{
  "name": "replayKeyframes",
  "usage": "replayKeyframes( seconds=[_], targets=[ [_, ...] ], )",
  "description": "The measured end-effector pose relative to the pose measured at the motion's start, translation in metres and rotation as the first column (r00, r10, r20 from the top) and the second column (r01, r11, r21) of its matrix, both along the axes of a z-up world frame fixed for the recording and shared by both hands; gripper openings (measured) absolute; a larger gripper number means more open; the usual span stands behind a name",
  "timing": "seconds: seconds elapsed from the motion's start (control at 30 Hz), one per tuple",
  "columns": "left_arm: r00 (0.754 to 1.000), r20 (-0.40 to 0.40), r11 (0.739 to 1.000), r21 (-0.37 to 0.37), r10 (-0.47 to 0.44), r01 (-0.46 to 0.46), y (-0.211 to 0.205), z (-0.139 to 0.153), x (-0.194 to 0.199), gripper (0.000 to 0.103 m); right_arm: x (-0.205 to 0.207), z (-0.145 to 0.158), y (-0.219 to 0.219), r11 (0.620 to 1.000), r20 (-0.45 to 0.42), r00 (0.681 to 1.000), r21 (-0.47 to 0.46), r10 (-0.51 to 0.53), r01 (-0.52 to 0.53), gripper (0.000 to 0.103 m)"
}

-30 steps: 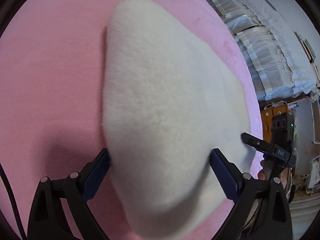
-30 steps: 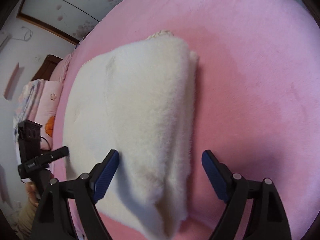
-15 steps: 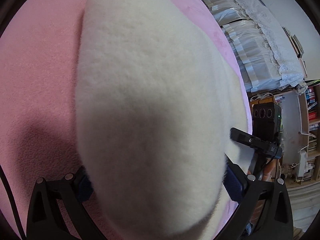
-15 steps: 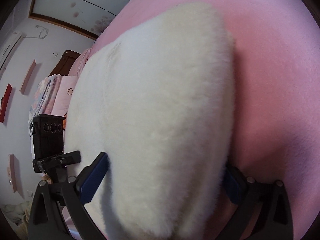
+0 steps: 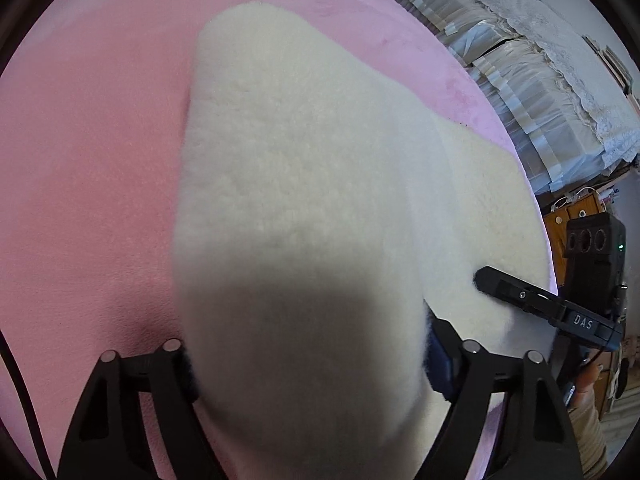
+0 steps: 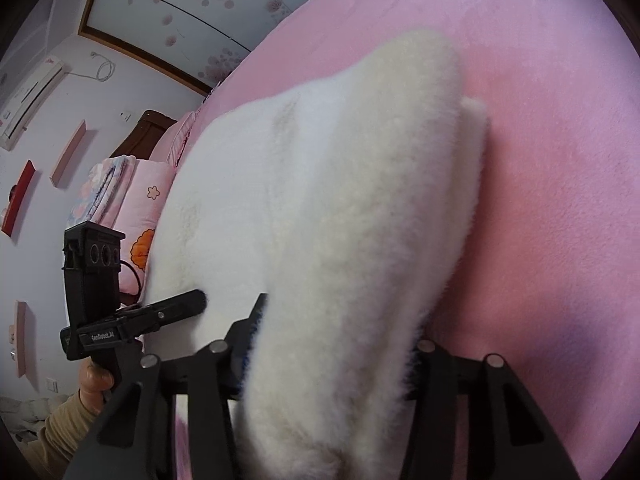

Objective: Fold large clothes

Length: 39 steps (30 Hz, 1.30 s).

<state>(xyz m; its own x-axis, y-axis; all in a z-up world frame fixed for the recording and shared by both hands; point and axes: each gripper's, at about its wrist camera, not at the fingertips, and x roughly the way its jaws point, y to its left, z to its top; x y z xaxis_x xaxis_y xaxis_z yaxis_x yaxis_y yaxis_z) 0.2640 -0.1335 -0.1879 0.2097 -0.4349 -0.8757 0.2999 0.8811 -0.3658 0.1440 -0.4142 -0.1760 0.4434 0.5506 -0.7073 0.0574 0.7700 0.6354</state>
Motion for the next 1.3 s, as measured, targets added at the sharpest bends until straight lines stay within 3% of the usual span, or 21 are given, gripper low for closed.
replayKeyframes(
  seconds=[0.2,0.43,0.6,0.73,0.97,1.17,1.23,1.3],
  targets=[
    [0.999,0.028,1.000,0.010,-0.023,0.023,0.022,0.038,-0.018,0.075,-0.018,0.041,0.038,0.998,0.036,0.999,-0.064,0.028,-0.026,0.045],
    [0.999,0.046,1.000,0.006,0.015,-0.016,0.092,0.079,-0.041,0.075,-0.029,0.071,0.097,0.995,0.067,0.993,-0.034,0.093,-0.091,0.045],
    [0.995,0.083,0.998,0.024,0.059,-0.062,0.169,0.107,-0.025,0.075,0.006,0.092,0.164,0.985,0.114,0.978,-0.019,0.172,-0.171,0.044],
    [0.988,0.128,0.994,0.051,0.085,-0.093,0.229,0.118,0.014,0.075,0.051,0.100,0.215,0.977,0.149,0.966,-0.013,0.213,-0.214,0.044],
    [0.979,0.165,0.988,0.072,0.123,-0.136,0.316,0.094,0.112,0.075,0.144,0.075,0.293,0.978,0.173,0.963,0.014,0.204,-0.210,0.044],
    [0.983,0.130,0.988,0.070,0.129,-0.139,0.338,0.040,0.183,0.076,0.200,0.031,0.317,0.992,0.151,0.982,0.026,0.115,-0.121,0.044],
    [0.981,0.120,0.983,0.081,0.152,-0.162,0.343,0.020,0.197,0.078,0.213,0.013,0.317,0.994,0.132,0.986,0.015,0.102,-0.105,0.044],
    [0.975,0.137,0.980,0.072,0.176,-0.187,0.350,0.008,0.201,0.090,0.217,0.002,0.318,0.994,0.147,0.983,-0.011,0.111,-0.111,0.044]
  ],
)
